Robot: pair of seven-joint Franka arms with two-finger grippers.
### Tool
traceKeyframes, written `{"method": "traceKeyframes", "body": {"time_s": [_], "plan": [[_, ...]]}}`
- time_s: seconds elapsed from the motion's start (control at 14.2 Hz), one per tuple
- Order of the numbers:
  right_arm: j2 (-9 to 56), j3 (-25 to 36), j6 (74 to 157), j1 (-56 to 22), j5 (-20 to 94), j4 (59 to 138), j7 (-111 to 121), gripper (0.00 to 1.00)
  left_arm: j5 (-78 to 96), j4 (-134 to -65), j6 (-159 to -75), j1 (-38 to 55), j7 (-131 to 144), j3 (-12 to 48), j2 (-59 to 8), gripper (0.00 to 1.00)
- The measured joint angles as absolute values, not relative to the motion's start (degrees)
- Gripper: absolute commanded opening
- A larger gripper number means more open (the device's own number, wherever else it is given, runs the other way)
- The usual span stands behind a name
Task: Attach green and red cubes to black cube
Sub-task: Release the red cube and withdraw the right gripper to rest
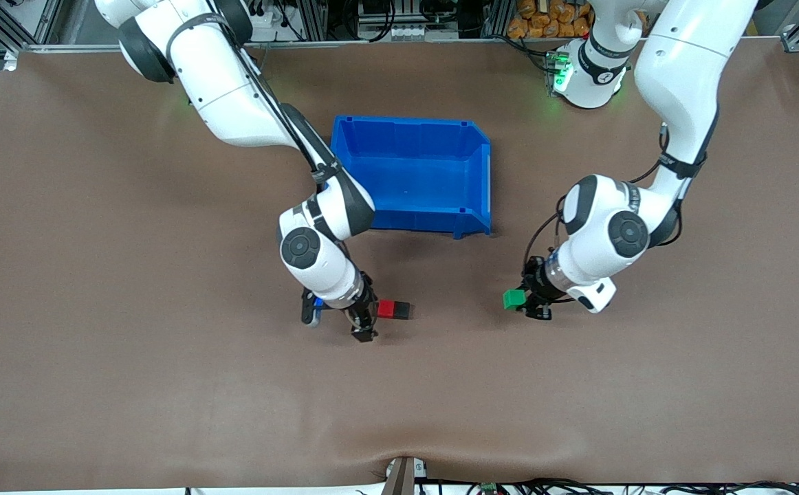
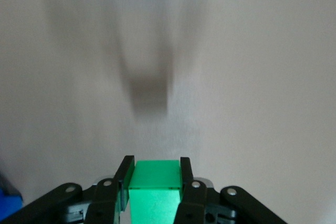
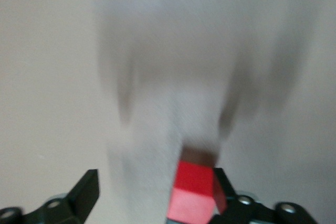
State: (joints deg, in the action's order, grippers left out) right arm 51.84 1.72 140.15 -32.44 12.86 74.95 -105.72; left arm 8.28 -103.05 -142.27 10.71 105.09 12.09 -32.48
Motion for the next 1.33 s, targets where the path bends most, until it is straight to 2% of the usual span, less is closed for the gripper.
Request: {"method": "traceKeyframes", "body": {"time_s": [0.28,0.56,0.77,0.98,1.33], "plan": [[45.1,2.35,116.34,-25.25,11.95,73.1,-87.69,1.0,8.29,-100.59,-142.27,12.52,109.27,12.14,-33.88,0.0],[35.18,2.55,99.69,-17.88,9.74,72.64,-71.8,1.0,8.29,-95.27,-140.54,14.27,110.35,12.15,-37.55,0.0],[29.06,2.6,87.28,-14.5,2.73,72.72,-54.67,1.0,8.28,-89.9,-135.91,15.26,110.35,12.15,-40.76,0.0],[24.72,2.72,80.34,-10.03,0.31,72.76,-38.85,1.0,8.29,-85.96,-133.62,16.88,110.35,11.98,-43.22,0.0],[16.07,2.84,74.97,-2.89,-2.58,72.82,-5.8,1.0,8.28,-77.97,-129.19,18.38,110.41,11.82,-47.27,0.0]]}}
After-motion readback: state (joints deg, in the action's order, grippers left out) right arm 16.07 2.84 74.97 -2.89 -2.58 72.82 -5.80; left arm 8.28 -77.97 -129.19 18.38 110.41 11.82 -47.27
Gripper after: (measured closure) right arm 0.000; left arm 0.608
